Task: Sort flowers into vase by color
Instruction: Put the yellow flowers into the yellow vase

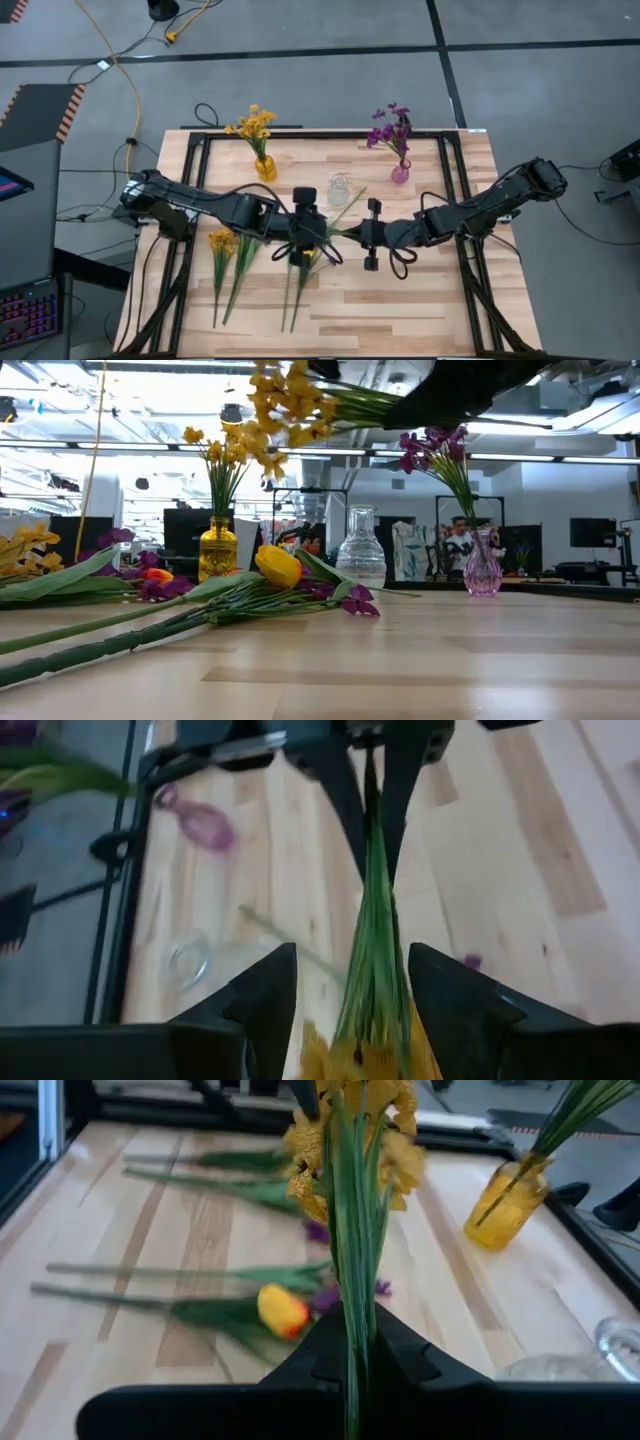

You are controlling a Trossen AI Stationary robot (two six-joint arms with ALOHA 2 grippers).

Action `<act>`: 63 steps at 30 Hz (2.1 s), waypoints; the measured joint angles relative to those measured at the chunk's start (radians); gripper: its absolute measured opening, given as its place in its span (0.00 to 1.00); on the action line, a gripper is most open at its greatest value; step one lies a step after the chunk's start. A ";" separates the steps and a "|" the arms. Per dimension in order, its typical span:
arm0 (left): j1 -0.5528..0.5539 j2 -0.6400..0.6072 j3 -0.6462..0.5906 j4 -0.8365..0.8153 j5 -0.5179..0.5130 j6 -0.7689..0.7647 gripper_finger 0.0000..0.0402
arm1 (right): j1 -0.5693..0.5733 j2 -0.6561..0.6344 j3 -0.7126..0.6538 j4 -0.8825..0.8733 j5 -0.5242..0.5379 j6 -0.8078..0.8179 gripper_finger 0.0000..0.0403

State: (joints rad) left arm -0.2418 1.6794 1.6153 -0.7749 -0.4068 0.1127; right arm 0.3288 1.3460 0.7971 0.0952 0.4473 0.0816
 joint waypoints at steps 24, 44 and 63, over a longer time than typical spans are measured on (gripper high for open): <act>-0.058 -0.625 -0.561 0.196 -0.210 -0.248 0.44 | -0.144 -0.236 -0.021 -0.109 0.000 -0.014 0.11; -0.011 -0.448 -1.198 1.709 -0.113 -0.119 0.44 | -0.252 0.027 -0.385 1.096 -0.233 -0.120 0.11; 0.068 -0.014 -0.955 2.101 -0.060 -0.012 0.44 | -0.251 0.312 -0.200 1.263 -0.303 -0.198 0.12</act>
State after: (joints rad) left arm -0.1738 1.6655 0.6600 1.3261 -0.4664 0.1005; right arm 0.0780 1.6585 0.5970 1.3579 0.1439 -0.1165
